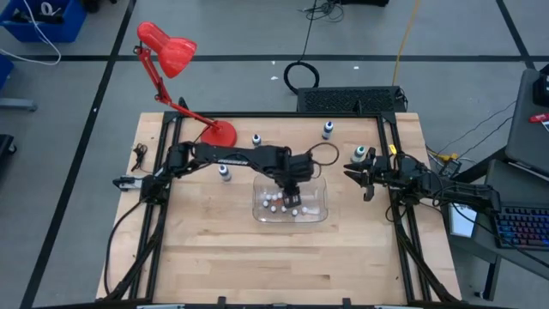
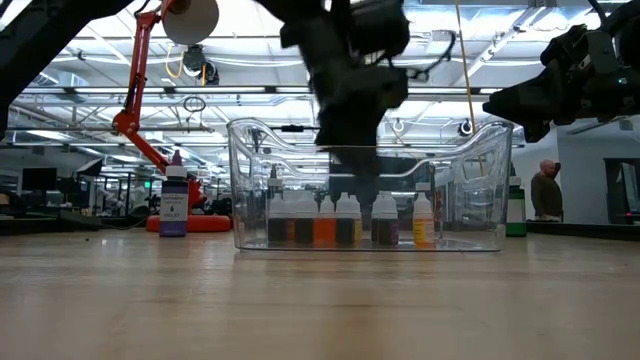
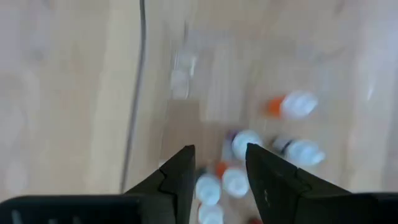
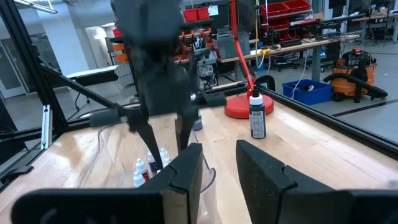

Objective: Pick & Place food coloring
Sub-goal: Put the large green food coloring bottle into the transparent bin

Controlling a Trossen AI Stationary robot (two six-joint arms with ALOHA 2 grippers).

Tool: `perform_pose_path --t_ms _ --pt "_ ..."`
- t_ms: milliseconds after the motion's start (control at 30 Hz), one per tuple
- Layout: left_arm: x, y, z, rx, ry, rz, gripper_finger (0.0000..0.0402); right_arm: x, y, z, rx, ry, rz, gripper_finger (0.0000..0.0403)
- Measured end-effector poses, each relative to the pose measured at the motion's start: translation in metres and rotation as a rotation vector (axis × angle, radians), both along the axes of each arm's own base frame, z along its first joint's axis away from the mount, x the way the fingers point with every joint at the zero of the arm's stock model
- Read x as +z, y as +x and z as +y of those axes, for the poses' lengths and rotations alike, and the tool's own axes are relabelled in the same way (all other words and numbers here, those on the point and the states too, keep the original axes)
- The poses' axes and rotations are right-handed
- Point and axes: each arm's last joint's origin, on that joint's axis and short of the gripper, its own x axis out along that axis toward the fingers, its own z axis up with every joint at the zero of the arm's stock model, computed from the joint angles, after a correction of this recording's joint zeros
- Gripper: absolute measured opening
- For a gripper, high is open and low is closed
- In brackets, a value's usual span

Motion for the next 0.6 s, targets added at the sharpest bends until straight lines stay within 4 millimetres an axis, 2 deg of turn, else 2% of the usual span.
perform_pose_path --t_ms 167,300,400,467,533,600 --pt "0.042 0.007 0.001 0.003 0.007 -0.089 0.0144 0.000 0.000 0.000 0.000 0.000 0.000 0.0089" --pt "0.078 -0.006 -0.008 0.000 0.098 -0.089 0.0145 0.000 0.000 0.000 0.000 0.000 0.000 0.0089" --pt "0.111 -0.029 -0.028 0.004 0.234 -0.166 0.0145 0.000 0.000 0.000 0.000 0.000 0.000 0.0089" --pt "0.128 -0.054 -0.042 0.023 0.337 -0.227 0.0145 0.000 0.000 0.000 0.000 0.000 0.000 0.0089" --pt "0.134 -0.079 -0.052 0.039 0.432 -0.306 0.0145 0.000 0.000 0.000 0.000 0.000 -0.001 0.0089" --pt "0.126 -0.107 -0.059 0.033 0.464 -0.377 0.0145 0.000 0.000 0.000 0.000 0.000 0.000 0.0089"
